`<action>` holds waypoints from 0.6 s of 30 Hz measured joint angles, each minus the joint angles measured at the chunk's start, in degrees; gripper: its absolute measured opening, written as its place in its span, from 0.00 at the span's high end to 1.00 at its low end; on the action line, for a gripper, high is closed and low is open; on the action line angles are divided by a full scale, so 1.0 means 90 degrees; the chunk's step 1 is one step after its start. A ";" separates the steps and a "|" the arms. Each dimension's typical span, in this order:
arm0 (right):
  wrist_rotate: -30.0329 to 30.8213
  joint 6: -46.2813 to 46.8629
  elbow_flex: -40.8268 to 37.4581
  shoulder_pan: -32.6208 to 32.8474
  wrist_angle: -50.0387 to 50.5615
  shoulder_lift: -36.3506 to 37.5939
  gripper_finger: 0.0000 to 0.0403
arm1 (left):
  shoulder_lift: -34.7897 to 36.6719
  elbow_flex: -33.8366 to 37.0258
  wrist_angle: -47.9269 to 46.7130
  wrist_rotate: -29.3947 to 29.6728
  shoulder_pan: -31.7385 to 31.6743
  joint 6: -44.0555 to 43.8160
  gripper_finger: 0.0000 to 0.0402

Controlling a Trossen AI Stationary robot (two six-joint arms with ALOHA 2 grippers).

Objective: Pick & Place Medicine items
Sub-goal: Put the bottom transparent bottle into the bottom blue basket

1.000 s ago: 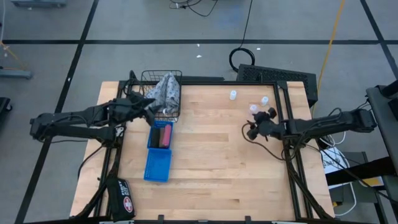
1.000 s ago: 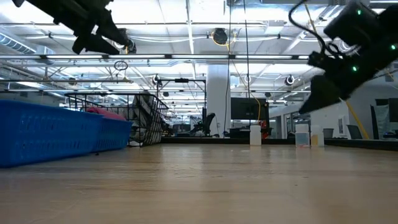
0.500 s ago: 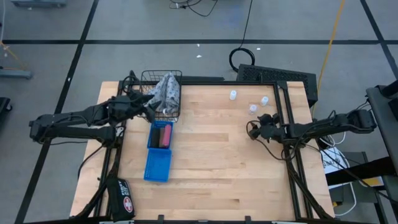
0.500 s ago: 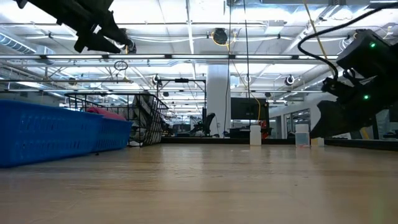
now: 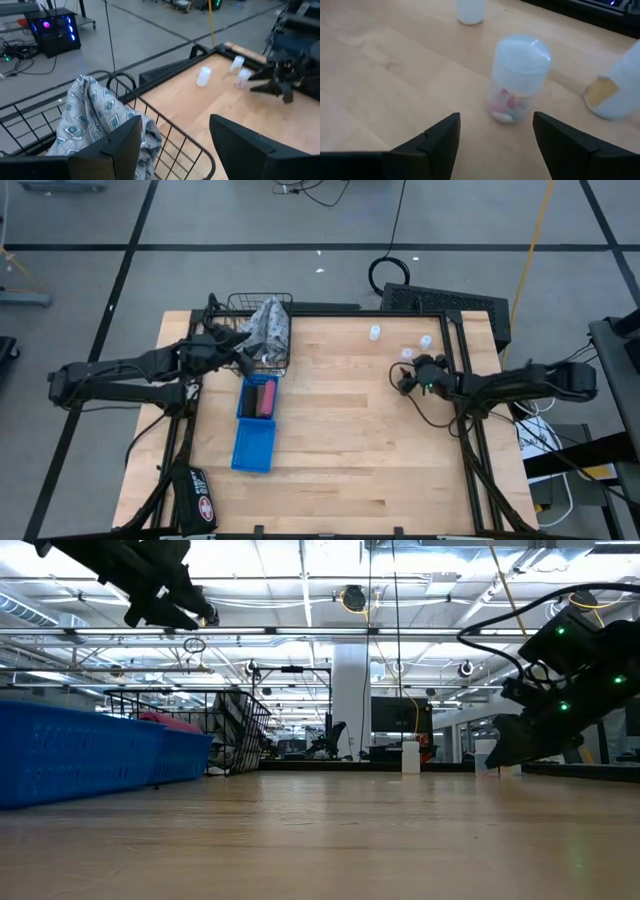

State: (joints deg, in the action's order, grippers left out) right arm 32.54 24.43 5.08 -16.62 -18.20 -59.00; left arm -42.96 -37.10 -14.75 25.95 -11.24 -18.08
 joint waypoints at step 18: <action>-0.0646 -0.0929 0.0002 -0.1032 -0.2064 -0.1542 0.44 | -0.0355 -0.0002 0.0302 -0.0002 0.0000 0.0150 0.40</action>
State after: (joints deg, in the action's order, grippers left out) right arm 26.72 16.07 5.10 -25.91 -36.77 -72.88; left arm -46.15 -37.12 -12.03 25.93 -11.25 -16.73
